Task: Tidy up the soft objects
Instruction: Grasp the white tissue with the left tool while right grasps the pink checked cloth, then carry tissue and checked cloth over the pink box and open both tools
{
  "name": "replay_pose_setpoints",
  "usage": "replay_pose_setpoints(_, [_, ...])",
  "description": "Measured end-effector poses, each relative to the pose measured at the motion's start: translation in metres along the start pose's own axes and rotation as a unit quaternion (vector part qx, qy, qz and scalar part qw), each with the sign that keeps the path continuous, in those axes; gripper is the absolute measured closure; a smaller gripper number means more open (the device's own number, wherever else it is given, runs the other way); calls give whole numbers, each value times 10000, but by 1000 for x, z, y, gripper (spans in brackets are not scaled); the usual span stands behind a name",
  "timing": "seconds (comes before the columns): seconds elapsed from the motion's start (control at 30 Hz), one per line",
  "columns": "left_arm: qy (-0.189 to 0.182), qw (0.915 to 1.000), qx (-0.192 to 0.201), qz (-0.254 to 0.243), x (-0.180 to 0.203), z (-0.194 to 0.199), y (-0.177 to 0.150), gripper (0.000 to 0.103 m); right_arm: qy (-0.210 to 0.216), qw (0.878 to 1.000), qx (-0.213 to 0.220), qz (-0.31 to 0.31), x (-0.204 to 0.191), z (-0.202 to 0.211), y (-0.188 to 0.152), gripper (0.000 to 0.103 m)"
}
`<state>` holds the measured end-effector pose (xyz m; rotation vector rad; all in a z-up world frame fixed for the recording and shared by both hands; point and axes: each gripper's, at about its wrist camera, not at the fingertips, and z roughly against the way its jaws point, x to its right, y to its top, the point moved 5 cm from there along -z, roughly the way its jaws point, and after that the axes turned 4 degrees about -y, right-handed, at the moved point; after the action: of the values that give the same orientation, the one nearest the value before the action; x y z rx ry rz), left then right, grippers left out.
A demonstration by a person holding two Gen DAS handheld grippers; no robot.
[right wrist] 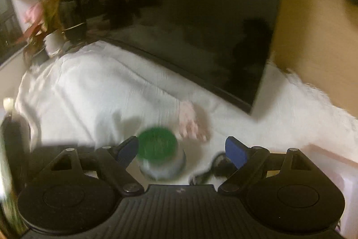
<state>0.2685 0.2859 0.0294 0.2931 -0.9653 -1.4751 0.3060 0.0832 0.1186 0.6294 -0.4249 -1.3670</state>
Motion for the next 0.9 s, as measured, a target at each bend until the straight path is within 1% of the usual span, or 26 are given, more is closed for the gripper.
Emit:
replay_pose_setpoints(0.03, [-4,10000,21,70,-4,4,1,88,-2,9998,-174,-15,-2,-16,10,38])
replay_pose_setpoints(0.1, [12,9999,29,163,-11,13,1,88,-147,9984,-549,-1,-5,-49,20,53])
replay_pose_setpoints(0.17, [42,9997,-27,241,-18,20,-2,88,-357,9961,-811,-50,-5,-81,26,53])
replay_pose_setpoints(0.23, [70,9994,-109,306,-25,26,-5,88,-471,9936,-1013,-142,0,-108,27,53])
replay_pose_setpoints(0.3, [119,9992,-188,331,-32,31,-9,88,-450,9909,-1230,-321,6,-129,26,53])
replay_pose_setpoints(0.37, [147,9988,-286,365,-38,33,-13,88,-415,9883,-1393,-453,10,-144,23,57])
replay_pose_setpoints(0.4, [157,9985,-335,395,-41,33,-15,88,-401,9878,-1438,-455,11,-150,22,67])
replay_pose_setpoints(0.43, [158,9983,-381,420,-44,33,-17,88,-372,9873,-1489,-417,11,-154,21,84])
replay_pose_setpoints(0.47, [153,9981,-405,443,-46,35,-18,88,-332,9873,-1510,-375,11,-154,21,92])
replay_pose_setpoints(0.5, [149,9980,-399,459,-48,37,-17,88,-294,9881,-1466,-362,10,-150,22,95])
replay_pose_setpoints(0.57, [143,9982,-365,460,-49,41,-10,88,-148,9917,-1238,-330,6,-129,27,96])
replay_pose_setpoints(0.67, [44,9989,-334,340,-42,42,11,88,40,9965,-813,-201,-2,-83,38,96])
replay_pose_setpoints(0.8, [-67,9997,-214,54,-19,43,38,88,220,9995,-233,-16,-9,-16,43,96])
replay_pose_setpoints(0.9, [-222,9995,-101,-192,7,43,54,88,269,9996,60,-4,-3,26,40,96])
